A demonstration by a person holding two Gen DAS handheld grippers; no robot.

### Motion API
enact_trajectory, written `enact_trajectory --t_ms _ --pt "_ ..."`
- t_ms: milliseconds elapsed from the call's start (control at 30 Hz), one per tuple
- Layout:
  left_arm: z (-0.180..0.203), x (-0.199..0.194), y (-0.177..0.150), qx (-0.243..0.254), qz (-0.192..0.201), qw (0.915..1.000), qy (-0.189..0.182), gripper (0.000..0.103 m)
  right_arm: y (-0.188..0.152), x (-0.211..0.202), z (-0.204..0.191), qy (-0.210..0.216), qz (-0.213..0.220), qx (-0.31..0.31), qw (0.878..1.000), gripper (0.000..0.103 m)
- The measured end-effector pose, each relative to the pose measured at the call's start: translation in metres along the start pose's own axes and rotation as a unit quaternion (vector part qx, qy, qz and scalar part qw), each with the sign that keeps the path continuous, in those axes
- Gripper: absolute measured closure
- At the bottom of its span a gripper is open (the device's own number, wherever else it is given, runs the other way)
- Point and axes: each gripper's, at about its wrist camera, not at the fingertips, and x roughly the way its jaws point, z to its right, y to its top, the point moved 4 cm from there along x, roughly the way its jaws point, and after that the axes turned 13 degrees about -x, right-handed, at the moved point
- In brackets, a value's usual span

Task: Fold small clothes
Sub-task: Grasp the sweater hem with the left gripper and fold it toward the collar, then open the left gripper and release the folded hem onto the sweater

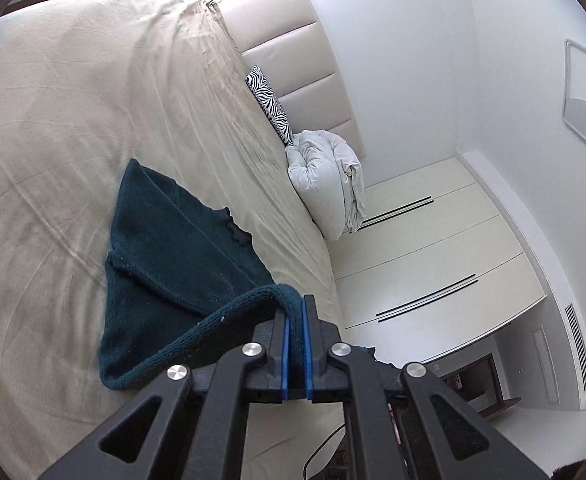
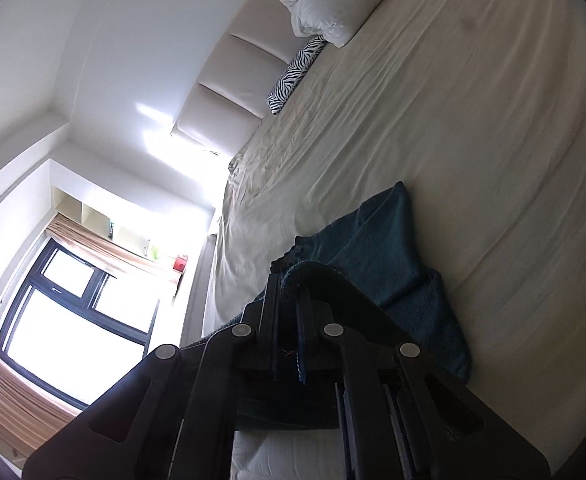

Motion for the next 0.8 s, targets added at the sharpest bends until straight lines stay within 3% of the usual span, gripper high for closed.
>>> enact_trajectory --t_ms 467,800 --pt "-0.038 0.084 0.1 -0.029 0.018 0.9985 0.044 0.097 0.046 0.135 0.03 -0.062 -0.025 -0.016 0.998 0.098" --pt "-0.073 0.134 0.138 -0.036 0.021 0.9948 0.093 0.096 0.064 0.232 0.079 -0.107 -0.064 -0.007 0.992 0.097"
